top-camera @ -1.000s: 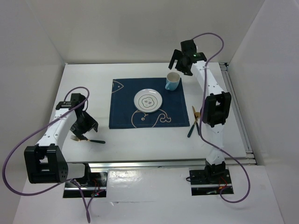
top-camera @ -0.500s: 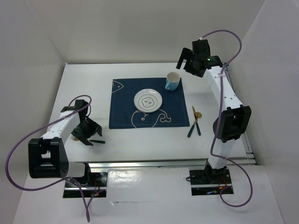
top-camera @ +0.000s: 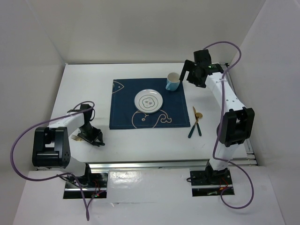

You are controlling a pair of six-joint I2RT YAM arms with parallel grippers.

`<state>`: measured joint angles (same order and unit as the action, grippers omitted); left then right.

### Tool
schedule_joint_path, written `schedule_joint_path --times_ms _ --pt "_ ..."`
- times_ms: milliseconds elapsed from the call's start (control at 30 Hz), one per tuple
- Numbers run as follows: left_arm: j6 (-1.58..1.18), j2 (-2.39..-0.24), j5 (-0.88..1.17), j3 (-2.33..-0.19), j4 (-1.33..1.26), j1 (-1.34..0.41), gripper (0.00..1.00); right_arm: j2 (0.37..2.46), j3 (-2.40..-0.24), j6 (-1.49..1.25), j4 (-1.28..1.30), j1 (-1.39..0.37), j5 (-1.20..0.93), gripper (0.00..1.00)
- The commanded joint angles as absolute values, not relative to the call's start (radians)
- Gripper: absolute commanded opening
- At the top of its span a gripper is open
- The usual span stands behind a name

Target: Set the dinner table for one person

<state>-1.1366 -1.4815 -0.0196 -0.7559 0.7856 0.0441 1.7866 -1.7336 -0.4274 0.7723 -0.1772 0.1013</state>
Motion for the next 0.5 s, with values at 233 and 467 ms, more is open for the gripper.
schedule_joint_path --times_ms 233,467 --pt "-0.9 -1.52 -0.239 -1.14 0.891 -0.075 0.0 1.602 -1.611 -0.413 0.787 -0.111 0.08 1.0" --pt "-0.675 -1.785 -0.23 -1.528 0.991 -0.271 0.0 1.513 -1.428 -0.413 0.828 -0.041 -0.011 1.0"
